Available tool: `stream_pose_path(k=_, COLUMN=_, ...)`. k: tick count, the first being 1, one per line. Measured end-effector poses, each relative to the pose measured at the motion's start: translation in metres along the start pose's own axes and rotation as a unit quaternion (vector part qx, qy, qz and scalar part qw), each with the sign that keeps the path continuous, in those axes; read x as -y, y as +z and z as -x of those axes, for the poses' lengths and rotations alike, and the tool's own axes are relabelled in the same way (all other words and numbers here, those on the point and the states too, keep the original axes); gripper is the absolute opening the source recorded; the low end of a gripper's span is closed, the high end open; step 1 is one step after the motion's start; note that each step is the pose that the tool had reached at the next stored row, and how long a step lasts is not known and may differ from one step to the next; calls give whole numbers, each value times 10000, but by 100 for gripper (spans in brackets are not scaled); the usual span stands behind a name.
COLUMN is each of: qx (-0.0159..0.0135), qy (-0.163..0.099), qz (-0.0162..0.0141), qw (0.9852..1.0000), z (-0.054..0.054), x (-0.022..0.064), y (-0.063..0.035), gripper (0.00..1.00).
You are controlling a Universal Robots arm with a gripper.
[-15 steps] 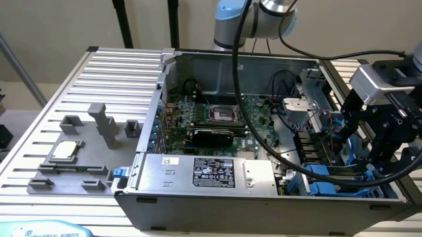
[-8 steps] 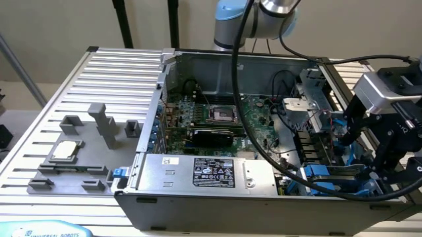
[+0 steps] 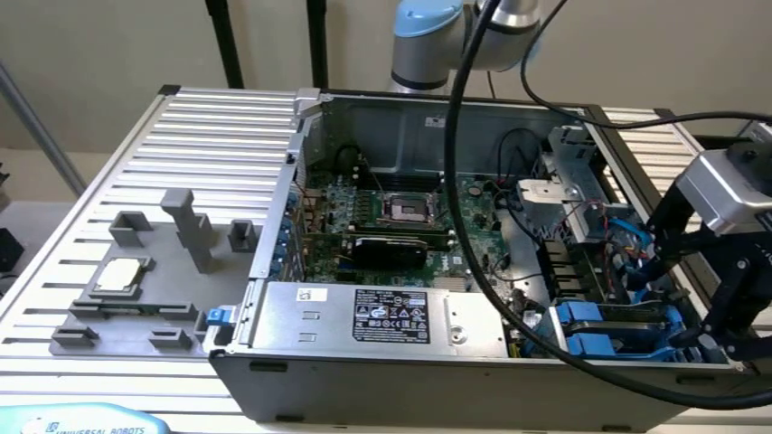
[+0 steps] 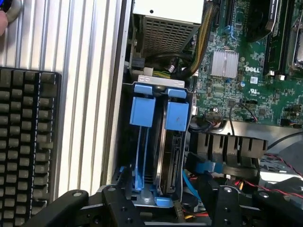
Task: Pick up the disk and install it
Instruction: 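Insert the first disk wire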
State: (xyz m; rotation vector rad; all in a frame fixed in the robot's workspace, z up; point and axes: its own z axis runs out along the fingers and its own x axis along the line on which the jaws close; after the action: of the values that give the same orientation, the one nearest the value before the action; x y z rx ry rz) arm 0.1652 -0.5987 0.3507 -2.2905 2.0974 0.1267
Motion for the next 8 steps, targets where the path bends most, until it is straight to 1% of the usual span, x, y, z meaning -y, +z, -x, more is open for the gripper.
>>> stream_pose_path(k=1, qx=24, qy=-1, qz=-2, qw=10000, z=-6, x=20, y=-2, gripper=67)
stream_pose_path(k=2, qx=58, qy=-5, qz=-5, qw=10000, z=-8, x=31, y=-2, gripper=67)
stream_pose_path(k=4, qx=137, qy=-26, qz=-10, qw=9999, z=-10, x=40, y=-1, gripper=67)
stream_pose_path(k=6, qx=202, qy=-63, qz=-13, qw=9998, z=-10, x=48, y=3, gripper=67)
stream_pose_path(k=7, qx=224, qy=-76, qz=-14, qw=9997, z=-12, x=58, y=5, gripper=67)
stream_pose_path(k=8, qx=236, qy=-86, qz=-14, qw=9997, z=-14, x=75, y=6, gripper=67)
